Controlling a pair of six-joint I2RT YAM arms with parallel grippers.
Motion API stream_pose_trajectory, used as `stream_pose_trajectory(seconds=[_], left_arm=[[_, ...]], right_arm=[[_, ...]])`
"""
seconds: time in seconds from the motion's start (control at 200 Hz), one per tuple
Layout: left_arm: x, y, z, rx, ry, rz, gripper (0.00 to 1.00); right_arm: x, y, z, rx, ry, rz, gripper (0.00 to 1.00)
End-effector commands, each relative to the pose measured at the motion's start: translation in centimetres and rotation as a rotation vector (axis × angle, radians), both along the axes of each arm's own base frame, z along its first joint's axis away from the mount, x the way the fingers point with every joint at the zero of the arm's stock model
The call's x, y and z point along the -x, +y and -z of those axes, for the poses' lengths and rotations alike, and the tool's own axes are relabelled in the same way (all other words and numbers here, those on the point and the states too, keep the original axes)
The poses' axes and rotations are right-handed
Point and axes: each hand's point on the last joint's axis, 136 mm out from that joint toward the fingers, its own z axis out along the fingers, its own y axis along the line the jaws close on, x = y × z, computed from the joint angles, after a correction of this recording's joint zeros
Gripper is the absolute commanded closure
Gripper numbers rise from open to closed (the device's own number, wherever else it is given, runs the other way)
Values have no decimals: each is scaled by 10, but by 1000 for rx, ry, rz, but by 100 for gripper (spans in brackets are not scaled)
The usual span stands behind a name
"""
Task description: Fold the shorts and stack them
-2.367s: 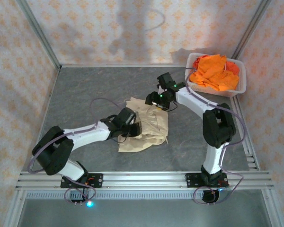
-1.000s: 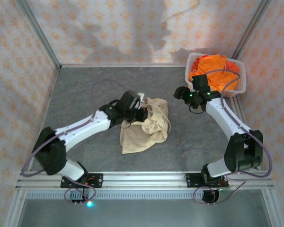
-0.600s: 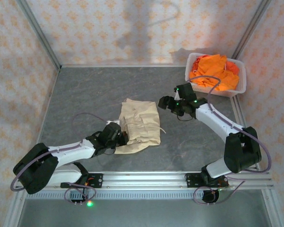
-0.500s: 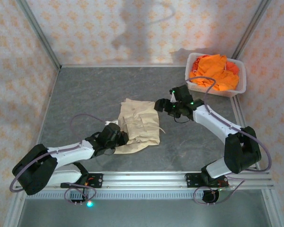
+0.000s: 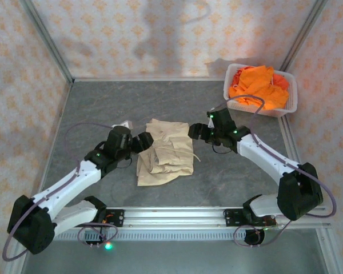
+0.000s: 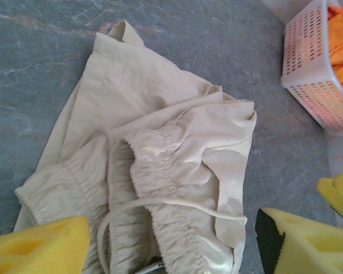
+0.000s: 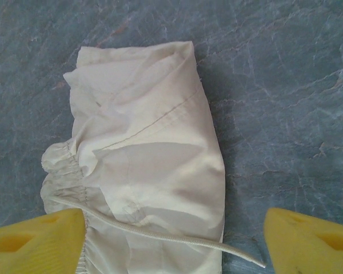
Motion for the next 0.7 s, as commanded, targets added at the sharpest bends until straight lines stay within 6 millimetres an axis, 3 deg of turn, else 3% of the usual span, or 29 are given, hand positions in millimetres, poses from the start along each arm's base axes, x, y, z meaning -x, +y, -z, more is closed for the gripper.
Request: stream_pose_trajectory(seconds=[0.0, 0.23, 0.49, 0.605, 0.696], left_arm=[[0, -11, 14, -60, 94, 108, 21], [-33, -14, 45, -163, 174, 122, 25], [-60, -22, 71, -215, 210, 133, 38], [-64, -26, 79, -210, 226, 141, 52], [-66, -29, 80, -200, 225, 145, 70]], right_arm=[[4, -11, -1, 53, -22, 11, 18], [9, -16, 0, 66, -18, 12, 16], [16, -21, 7, 83, -12, 12, 15], [18, -22, 8, 84, -12, 12, 15], [19, -24, 9, 92, -13, 13, 15]])
